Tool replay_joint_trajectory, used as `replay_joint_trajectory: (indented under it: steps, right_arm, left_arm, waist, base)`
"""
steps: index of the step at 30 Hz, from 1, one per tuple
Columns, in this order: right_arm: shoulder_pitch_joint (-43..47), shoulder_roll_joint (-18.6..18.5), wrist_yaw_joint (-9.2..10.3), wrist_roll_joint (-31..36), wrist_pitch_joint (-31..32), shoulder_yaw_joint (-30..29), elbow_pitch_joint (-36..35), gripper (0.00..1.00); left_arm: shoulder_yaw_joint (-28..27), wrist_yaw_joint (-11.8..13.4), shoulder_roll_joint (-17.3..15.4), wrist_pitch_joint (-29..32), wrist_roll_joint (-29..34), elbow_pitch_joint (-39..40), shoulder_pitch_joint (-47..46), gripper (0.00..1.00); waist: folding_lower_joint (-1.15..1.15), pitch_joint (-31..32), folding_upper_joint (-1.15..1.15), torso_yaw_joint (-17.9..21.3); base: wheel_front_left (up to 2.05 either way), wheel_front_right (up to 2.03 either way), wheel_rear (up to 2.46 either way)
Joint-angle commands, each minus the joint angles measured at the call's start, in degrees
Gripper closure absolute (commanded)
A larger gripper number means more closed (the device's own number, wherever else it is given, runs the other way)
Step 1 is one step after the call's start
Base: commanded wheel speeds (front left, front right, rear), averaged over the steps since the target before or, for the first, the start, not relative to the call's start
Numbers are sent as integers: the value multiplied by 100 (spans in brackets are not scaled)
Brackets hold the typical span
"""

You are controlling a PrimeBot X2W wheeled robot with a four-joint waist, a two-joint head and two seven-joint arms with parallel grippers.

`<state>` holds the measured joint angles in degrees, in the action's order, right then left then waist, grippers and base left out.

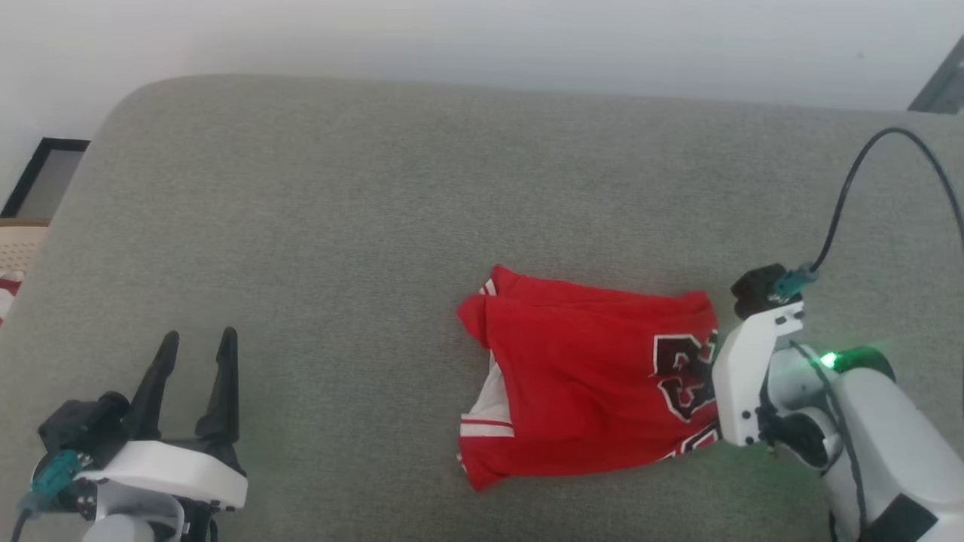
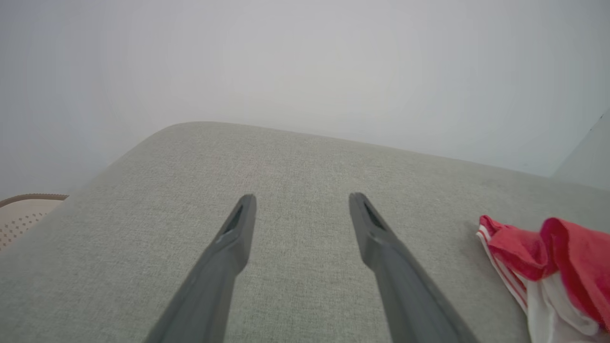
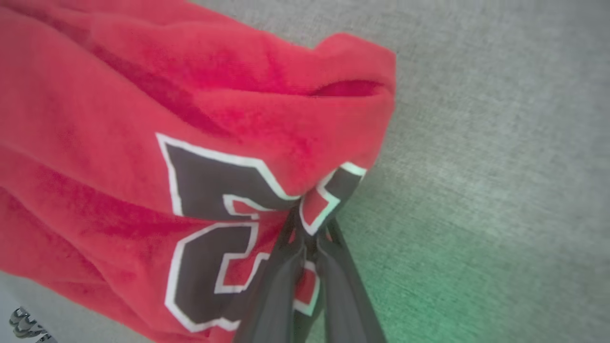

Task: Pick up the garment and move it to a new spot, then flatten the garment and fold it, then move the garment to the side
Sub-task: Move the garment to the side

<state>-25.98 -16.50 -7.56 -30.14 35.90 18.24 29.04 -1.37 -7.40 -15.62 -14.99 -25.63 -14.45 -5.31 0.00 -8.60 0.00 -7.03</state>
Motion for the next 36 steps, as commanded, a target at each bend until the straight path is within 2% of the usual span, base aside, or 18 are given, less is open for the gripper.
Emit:
replay_joint_trajectory:
  steps: [1, 8, 19, 25, 36]
  right_arm:
    - [-31, -101, 14, 106, 71, -158, -50, 100]
    - [-164, -311, 12, 304, 249, -577, -289, 100]
    - [-705, -1090, 11, 505, 430, -1128, -354, 100]
    - [-1179, -1505, 10, 699, 247, -1328, -60, 100]
    - [-2129, -1892, 10, 1227, -570, -1484, 808, 100]
  left_arm:
    - [-4, -4, 2, -23, 1, 25, -141, 0]
    - [146, -4, -52, -23, 5, 61, -349, 0]
    - [684, -4, -79, -23, 21, 79, -997, 0]
    - [998, -4, -112, -22, 44, 97, -1382, 0]
    - [1687, -4, -243, -23, 23, 95, -2237, 0]
  waist:
    - [0, -46, 0, 89]
    - [0, -175, 0, 323]
    - [0, -511, 0, 912]
    - [0, -781, 0, 1270]
    - [0, -1405, 0, 1838]
  base:
    - [0, 0, 0]
    - [0, 0, 0]
    - [0, 0, 0]
    - [0, 0, 0]
    - [0, 0, 0]
